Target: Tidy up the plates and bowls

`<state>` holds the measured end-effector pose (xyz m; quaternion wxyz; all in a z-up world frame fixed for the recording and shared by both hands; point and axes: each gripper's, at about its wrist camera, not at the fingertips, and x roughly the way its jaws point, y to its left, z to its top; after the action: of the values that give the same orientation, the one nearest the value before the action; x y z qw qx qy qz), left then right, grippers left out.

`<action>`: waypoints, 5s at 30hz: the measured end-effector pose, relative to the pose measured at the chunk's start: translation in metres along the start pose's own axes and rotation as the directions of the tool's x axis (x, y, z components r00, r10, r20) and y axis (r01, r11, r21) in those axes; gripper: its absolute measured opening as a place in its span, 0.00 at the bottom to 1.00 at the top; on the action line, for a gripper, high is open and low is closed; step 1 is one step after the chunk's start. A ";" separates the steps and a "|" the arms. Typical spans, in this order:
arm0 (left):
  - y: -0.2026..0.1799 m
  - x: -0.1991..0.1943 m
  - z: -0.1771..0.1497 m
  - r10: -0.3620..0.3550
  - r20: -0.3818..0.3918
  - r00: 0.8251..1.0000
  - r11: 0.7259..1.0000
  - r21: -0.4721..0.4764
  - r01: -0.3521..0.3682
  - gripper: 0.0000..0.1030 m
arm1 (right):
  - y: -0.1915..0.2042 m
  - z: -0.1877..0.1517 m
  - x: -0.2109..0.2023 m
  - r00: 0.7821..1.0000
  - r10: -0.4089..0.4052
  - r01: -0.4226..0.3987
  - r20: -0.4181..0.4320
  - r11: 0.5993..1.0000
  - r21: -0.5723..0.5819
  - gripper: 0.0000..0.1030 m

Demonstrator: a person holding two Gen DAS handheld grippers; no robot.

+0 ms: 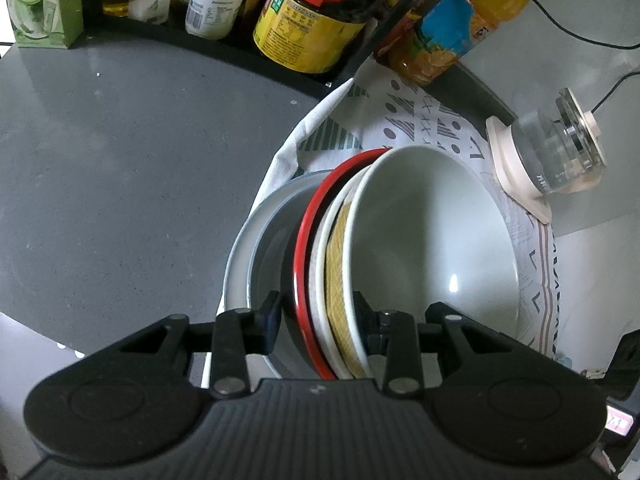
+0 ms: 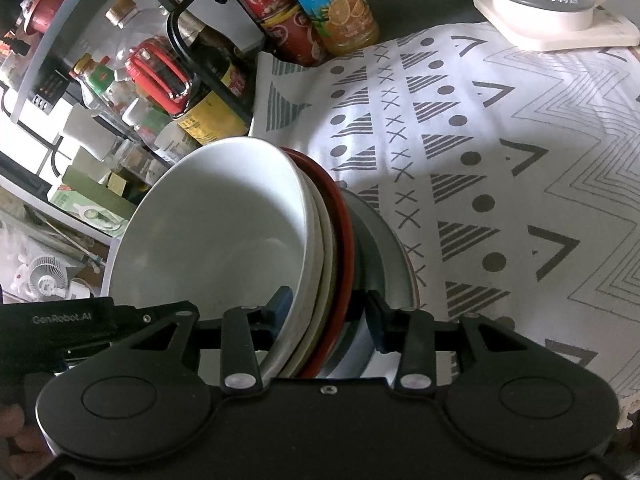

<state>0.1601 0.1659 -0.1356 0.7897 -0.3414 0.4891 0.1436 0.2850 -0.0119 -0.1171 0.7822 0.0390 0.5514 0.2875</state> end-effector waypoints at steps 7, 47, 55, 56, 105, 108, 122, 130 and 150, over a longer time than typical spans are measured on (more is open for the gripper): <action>-0.016 -0.010 -0.007 0.033 0.032 0.999 0.999 0.040 -0.034 0.48 | 0.015 0.001 -0.009 0.999 -0.041 0.042 0.017 0.998 -0.045 0.54; -0.036 -0.176 -0.127 -0.042 0.280 0.959 0.930 0.361 -0.064 0.93 | 0.078 -0.134 -0.211 0.872 -0.298 0.248 0.389 0.953 0.175 1.00; -0.026 -0.208 -0.145 -0.078 0.305 0.949 0.900 0.431 -0.065 0.96 | 0.087 -0.167 -0.234 0.842 -0.345 0.285 0.416 0.937 0.201 1.00; -0.025 -0.212 -0.148 -0.078 0.309 0.948 0.897 0.436 -0.068 0.99 | 0.088 -0.171 -0.237 0.837 -0.352 0.293 0.420 0.935 0.201 1.00; -0.012 -0.275 -0.224 -0.178 0.318 0.931 0.821 0.570 -0.038 1.00 | 0.118 -0.282 -0.332 0.783 -0.328 0.320 0.529 0.941 0.109 1.00; -0.012 -0.275 -0.225 -0.175 0.317 0.932 0.821 0.569 -0.039 1.00 | 0.120 -0.283 -0.333 0.780 -0.327 0.322 0.534 0.941 0.106 1.00; -0.011 -0.272 -0.225 -0.142 0.311 0.940 0.823 0.564 -0.062 1.00 | 0.126 -0.279 -0.325 0.794 -0.311 0.323 0.522 0.944 0.072 1.00; -0.013 -0.269 -0.227 -0.125 0.297 0.947 0.823 0.563 -0.068 1.00 | 0.123 -0.280 -0.322 0.802 -0.305 0.313 0.513 0.947 0.075 1.00; -0.010 -0.261 -0.223 -0.078 0.294 0.953 0.825 0.556 -0.104 1.00 | 0.128 -0.275 -0.311 0.826 -0.282 0.279 0.488 0.957 0.082 1.00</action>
<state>-0.1101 0.0357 0.0315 0.9198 -0.0626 0.3844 0.0486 -0.0806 -0.1287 0.0853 0.9305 0.0327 0.3336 0.1480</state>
